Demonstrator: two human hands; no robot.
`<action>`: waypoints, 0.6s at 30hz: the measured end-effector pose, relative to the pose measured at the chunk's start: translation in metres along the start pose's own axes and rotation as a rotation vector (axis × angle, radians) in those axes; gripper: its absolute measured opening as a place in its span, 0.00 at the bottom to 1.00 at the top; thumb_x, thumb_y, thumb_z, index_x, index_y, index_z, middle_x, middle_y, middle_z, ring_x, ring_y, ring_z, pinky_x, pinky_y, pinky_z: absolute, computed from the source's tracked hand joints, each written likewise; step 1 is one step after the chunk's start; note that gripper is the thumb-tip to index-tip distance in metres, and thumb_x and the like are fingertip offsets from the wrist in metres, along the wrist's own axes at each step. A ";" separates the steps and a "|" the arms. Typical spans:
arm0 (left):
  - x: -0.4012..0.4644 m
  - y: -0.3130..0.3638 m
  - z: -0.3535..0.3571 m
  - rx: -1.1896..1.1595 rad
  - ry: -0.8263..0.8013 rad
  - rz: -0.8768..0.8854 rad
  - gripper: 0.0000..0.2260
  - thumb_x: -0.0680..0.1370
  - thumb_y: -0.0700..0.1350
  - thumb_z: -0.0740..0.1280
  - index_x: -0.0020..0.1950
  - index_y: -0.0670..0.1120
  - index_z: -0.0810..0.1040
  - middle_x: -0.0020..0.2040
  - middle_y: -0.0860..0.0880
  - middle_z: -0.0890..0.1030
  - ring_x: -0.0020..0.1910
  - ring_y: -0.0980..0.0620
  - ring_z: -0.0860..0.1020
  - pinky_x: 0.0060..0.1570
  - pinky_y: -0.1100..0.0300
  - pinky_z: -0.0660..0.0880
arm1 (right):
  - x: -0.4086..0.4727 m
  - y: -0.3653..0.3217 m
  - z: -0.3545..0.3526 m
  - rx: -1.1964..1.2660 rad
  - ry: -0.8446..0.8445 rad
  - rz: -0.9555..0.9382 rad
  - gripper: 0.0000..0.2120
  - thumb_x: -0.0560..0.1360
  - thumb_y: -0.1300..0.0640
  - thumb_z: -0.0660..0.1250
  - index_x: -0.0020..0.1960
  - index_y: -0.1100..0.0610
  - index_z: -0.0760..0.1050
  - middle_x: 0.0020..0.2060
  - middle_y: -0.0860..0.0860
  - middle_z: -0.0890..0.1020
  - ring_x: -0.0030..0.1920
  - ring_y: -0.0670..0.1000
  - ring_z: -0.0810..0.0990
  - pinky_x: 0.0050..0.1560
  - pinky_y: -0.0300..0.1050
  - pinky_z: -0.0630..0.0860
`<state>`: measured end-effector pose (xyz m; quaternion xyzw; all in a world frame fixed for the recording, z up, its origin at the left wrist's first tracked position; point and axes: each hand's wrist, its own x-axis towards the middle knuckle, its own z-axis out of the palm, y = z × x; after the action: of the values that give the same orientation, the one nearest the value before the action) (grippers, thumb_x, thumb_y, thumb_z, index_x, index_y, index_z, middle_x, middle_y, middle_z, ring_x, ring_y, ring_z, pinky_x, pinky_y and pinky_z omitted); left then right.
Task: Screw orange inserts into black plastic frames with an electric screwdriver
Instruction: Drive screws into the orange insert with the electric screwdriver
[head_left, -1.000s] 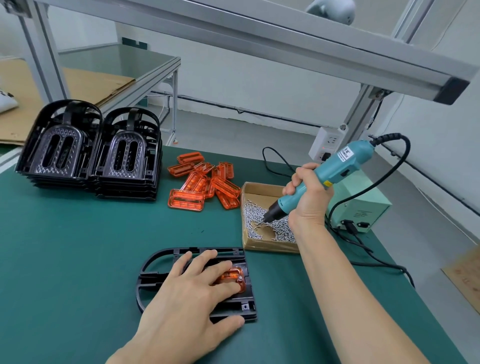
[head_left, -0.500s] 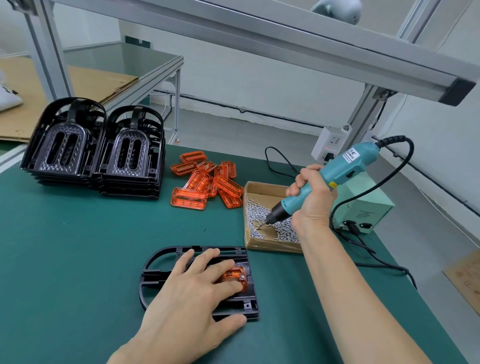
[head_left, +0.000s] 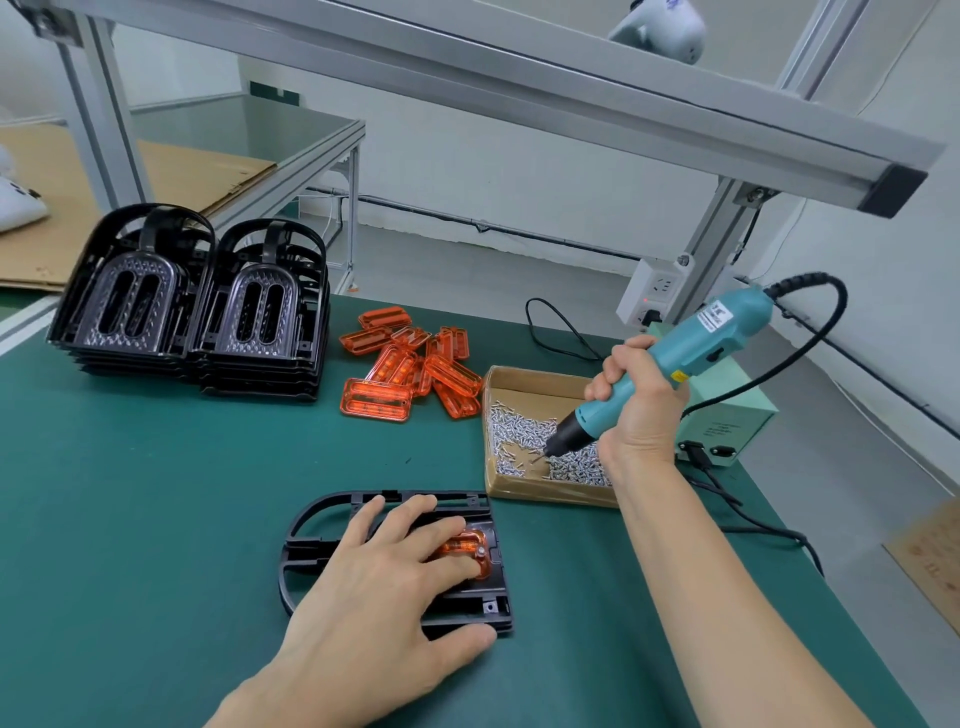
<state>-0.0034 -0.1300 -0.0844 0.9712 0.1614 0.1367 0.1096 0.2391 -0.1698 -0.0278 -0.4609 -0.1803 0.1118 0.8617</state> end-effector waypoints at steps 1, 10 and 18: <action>0.000 0.000 -0.001 -0.016 -0.008 -0.007 0.19 0.68 0.69 0.59 0.46 0.62 0.83 0.54 0.60 0.82 0.60 0.53 0.78 0.60 0.47 0.71 | 0.000 -0.001 -0.001 0.024 0.012 0.010 0.09 0.64 0.66 0.65 0.35 0.53 0.69 0.26 0.50 0.68 0.22 0.49 0.66 0.27 0.38 0.66; 0.011 0.002 -0.012 -0.258 0.047 -0.094 0.32 0.67 0.71 0.44 0.62 0.64 0.75 0.69 0.69 0.64 0.73 0.65 0.50 0.71 0.62 0.37 | -0.010 -0.010 -0.007 0.028 -0.015 0.002 0.09 0.64 0.66 0.65 0.35 0.53 0.69 0.26 0.51 0.68 0.23 0.49 0.66 0.27 0.38 0.67; 0.028 0.000 -0.018 -0.157 0.035 -0.092 0.15 0.78 0.60 0.59 0.64 0.63 0.72 0.70 0.67 0.63 0.73 0.63 0.50 0.71 0.60 0.39 | -0.020 -0.017 -0.003 0.014 -0.064 0.045 0.09 0.64 0.65 0.65 0.34 0.53 0.70 0.25 0.50 0.68 0.22 0.49 0.65 0.27 0.38 0.65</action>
<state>0.0170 -0.1177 -0.0611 0.9486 0.1966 0.1608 0.1887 0.2231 -0.1887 -0.0191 -0.4551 -0.1968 0.1471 0.8559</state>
